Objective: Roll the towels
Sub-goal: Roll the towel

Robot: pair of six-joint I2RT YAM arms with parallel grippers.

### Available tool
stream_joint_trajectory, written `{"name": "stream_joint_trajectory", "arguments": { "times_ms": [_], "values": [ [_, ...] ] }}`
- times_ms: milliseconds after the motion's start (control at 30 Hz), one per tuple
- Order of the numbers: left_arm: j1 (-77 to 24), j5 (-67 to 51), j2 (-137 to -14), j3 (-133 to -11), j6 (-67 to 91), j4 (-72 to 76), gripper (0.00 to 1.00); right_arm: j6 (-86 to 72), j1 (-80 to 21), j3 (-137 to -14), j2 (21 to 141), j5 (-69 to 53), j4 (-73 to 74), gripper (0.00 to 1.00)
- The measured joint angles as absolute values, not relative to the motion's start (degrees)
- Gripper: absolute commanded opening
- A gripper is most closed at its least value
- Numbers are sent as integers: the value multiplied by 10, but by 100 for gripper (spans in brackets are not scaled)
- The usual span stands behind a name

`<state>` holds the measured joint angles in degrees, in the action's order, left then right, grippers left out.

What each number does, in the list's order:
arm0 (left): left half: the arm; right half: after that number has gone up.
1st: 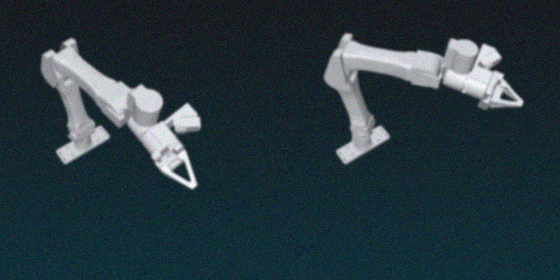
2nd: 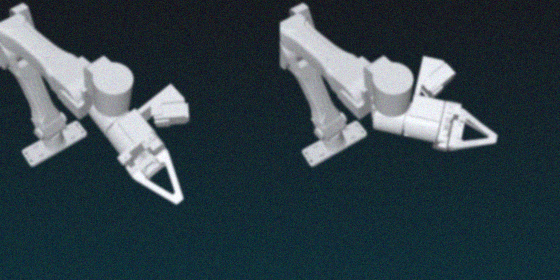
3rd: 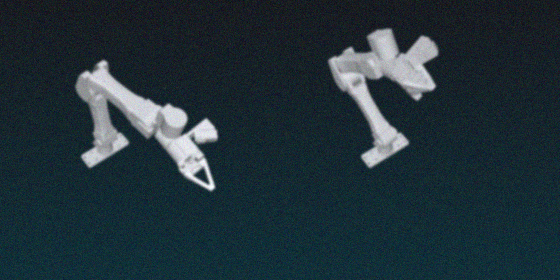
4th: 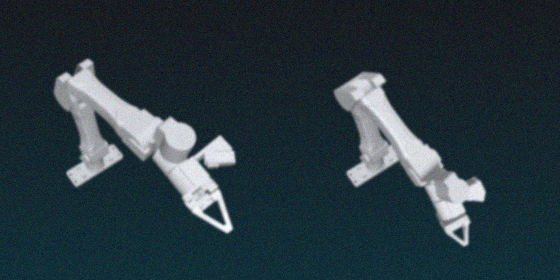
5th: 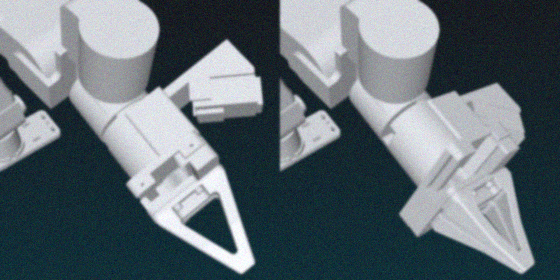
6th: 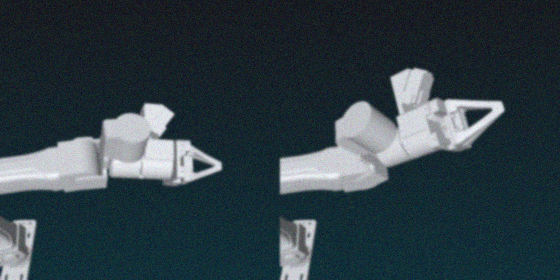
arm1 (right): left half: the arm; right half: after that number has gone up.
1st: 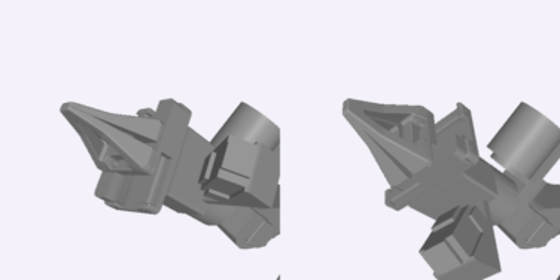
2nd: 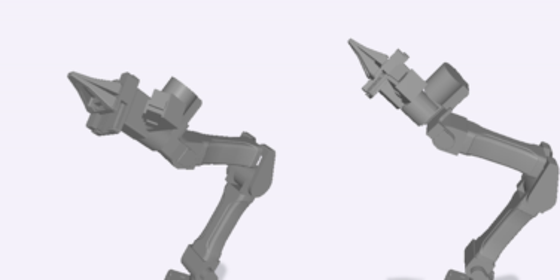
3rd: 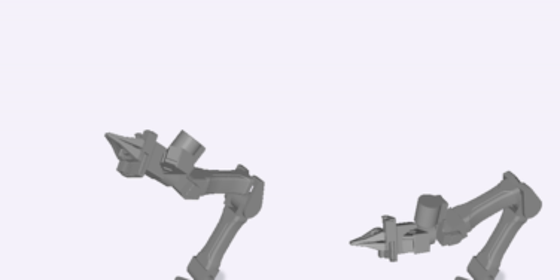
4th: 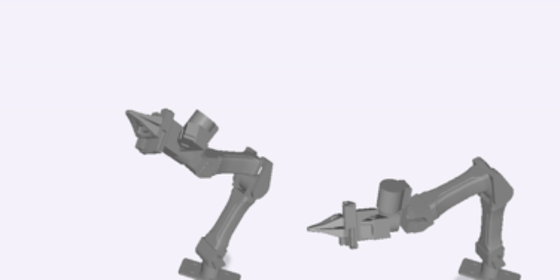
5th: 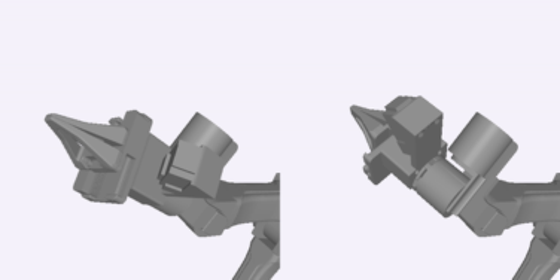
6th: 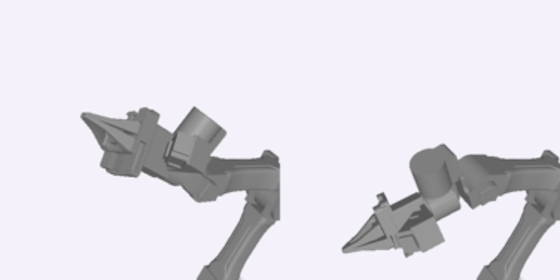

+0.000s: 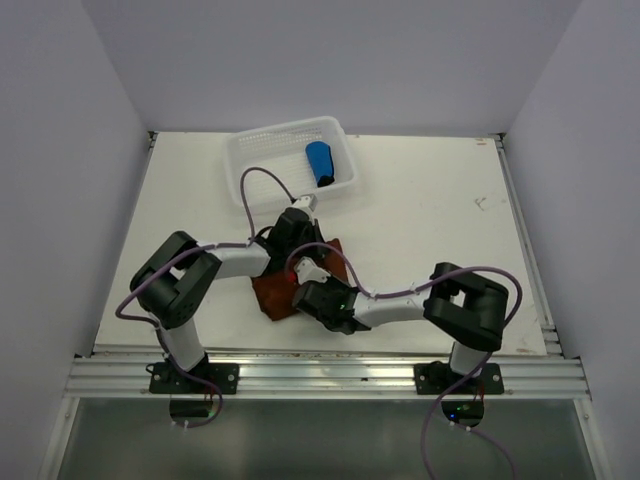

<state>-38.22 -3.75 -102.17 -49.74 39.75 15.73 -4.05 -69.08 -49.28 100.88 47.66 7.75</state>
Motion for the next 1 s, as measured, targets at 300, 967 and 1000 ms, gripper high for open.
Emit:
{"name": "stream_joint_trajectory", "arguments": {
  "times_ms": [300,967,1000],
  "values": [
    [-362,-27,-954,-476,396,123,39,-25,-701,-554,1068,516,134,0],
    [-345,-176,-943,-488,401,171,35,-25,-709,-601,1114,548,187,0],
    [-345,-189,-950,-488,403,188,35,-25,-709,-601,1114,548,187,0]
  ]
}}
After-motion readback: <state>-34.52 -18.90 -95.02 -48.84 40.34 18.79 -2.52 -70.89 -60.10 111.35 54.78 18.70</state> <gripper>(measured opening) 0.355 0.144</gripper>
